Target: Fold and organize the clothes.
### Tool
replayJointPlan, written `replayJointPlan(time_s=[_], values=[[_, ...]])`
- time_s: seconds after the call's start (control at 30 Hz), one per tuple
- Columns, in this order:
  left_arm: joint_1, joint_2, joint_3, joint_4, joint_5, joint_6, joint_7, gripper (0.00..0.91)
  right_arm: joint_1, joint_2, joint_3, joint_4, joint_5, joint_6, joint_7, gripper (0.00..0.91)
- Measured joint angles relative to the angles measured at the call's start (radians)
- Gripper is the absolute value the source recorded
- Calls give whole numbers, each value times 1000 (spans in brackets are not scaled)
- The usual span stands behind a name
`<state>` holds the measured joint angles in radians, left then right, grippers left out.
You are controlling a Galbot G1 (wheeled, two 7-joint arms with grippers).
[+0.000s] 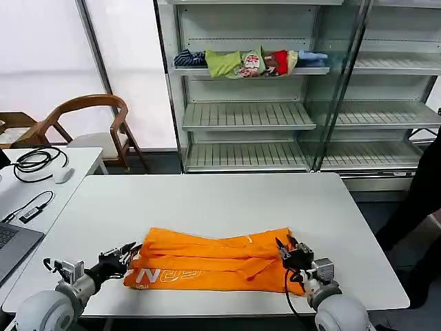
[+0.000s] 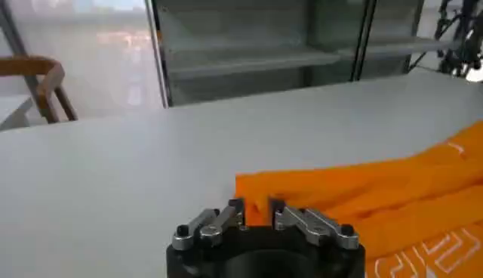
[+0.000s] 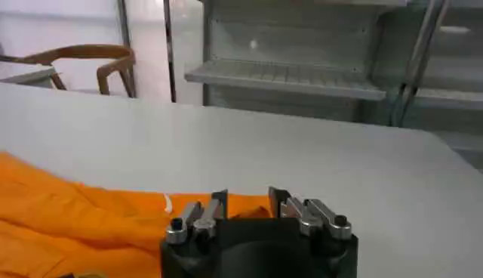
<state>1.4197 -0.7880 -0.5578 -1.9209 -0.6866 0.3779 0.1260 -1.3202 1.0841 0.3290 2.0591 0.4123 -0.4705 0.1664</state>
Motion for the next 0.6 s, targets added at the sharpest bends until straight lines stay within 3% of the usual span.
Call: replayJointPlan(time_s=[0.27,0.6], values=[[9,-23,49,-29,-9,-50,-114,907,-63,11,64,64,-26,15,-15,907],[-17,-55,168,-71,-30,-37,-348,907,-152,15,173,165,-37,25,-28,907]])
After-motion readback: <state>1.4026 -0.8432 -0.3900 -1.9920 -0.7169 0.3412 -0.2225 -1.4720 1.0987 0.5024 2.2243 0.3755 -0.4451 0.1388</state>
